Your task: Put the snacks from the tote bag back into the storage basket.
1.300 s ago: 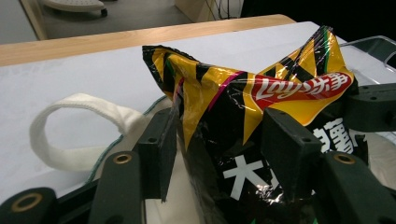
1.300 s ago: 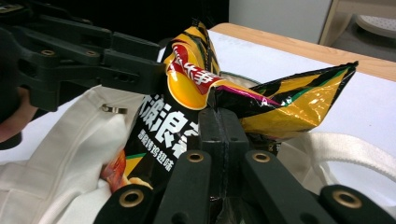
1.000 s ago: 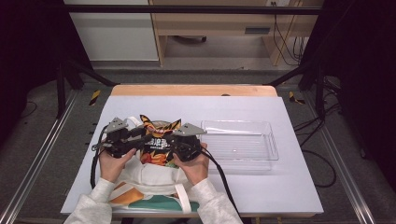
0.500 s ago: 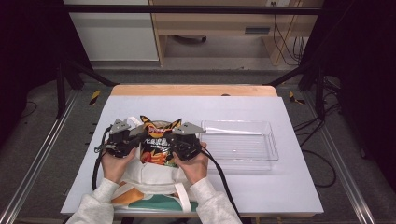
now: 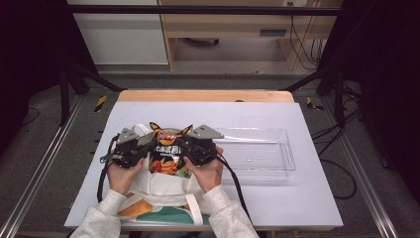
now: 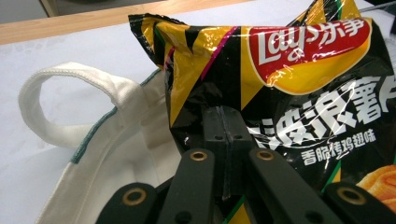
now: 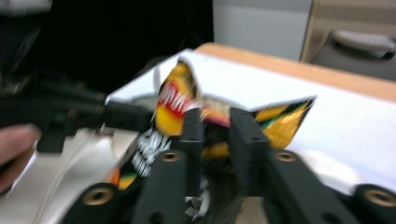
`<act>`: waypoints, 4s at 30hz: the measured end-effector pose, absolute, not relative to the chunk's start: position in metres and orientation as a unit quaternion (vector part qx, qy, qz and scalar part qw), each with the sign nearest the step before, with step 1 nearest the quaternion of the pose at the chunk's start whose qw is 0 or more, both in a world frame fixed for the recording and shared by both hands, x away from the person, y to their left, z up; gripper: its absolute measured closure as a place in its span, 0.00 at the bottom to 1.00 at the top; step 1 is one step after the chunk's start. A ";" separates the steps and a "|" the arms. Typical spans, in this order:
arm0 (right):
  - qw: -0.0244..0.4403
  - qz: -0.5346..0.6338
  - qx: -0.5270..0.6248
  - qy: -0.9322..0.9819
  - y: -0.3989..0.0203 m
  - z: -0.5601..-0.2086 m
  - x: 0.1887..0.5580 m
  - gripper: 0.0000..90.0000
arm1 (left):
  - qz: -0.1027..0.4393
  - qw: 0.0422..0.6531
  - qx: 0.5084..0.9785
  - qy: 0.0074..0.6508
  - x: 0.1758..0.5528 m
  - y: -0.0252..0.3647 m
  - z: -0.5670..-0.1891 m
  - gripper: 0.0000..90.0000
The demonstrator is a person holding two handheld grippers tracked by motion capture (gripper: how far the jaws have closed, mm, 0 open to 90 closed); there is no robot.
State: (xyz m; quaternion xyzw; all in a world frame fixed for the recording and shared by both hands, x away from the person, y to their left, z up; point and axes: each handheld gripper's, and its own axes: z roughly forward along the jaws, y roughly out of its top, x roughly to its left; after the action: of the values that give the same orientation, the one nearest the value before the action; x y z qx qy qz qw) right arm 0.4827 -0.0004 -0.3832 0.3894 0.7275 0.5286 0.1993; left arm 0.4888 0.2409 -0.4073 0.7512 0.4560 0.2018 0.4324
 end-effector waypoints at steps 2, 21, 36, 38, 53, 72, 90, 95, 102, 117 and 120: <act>0.206 0.531 0.388 0.725 0.001 -0.380 0.488 0.71 | 0.203 0.433 0.750 0.457 0.488 0.243 -0.406 1.00; 0.201 0.502 0.353 0.764 0.018 -0.384 0.488 1.00 | 0.214 0.486 0.698 0.481 0.481 0.267 -0.383 0.70; 0.189 0.547 0.291 0.762 0.006 -0.380 0.449 1.00 | 0.207 0.525 0.690 0.453 0.491 0.266 -0.357 0.42; 0.189 0.548 0.288 0.762 0.007 -0.379 0.447 1.00 | 0.200 0.522 0.695 0.451 0.495 0.263 -0.358 0.42; 0.196 0.557 0.298 0.750 0.003 -0.376 0.444 0.92 | 0.178 0.488 0.729 0.446 0.489 0.257 -0.371 0.75; 0.183 0.541 0.390 0.723 -0.008 -0.377 0.466 0.74 | 0.193 0.479 0.731 0.446 0.472 0.252 -0.368 0.90; 0.180 0.554 0.386 0.715 -0.011 -0.355 0.459 1.00 | 0.211 0.514 0.712 0.429 0.453 0.259 -0.348 0.93; 0.198 0.562 0.370 0.713 -0.010 -0.341 0.453 1.00 | 0.224 0.535 0.698 0.421 0.443 0.262 -0.334 0.94; 0.208 0.567 0.362 0.710 -0.009 -0.327 0.453 1.00 | 0.235 0.549 0.686 0.415 0.436 0.261 -0.323 0.94; 0.216 0.583 0.347 0.702 -0.021 -0.304 0.446 1.00 | 0.245 0.572 0.675 0.396 0.425 0.252 -0.297 0.95; 0.217 0.586 0.344 0.701 -0.023 -0.299 0.445 1.00 | 0.245 0.576 0.673 0.395 0.424 0.251 -0.293 0.95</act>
State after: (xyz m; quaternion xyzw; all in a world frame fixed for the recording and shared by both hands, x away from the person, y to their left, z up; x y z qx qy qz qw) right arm 0.4448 -0.0230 -0.2990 0.3436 0.7013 0.5859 0.2167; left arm 0.4241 0.2513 -0.2926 0.6727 0.3946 0.2446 0.5761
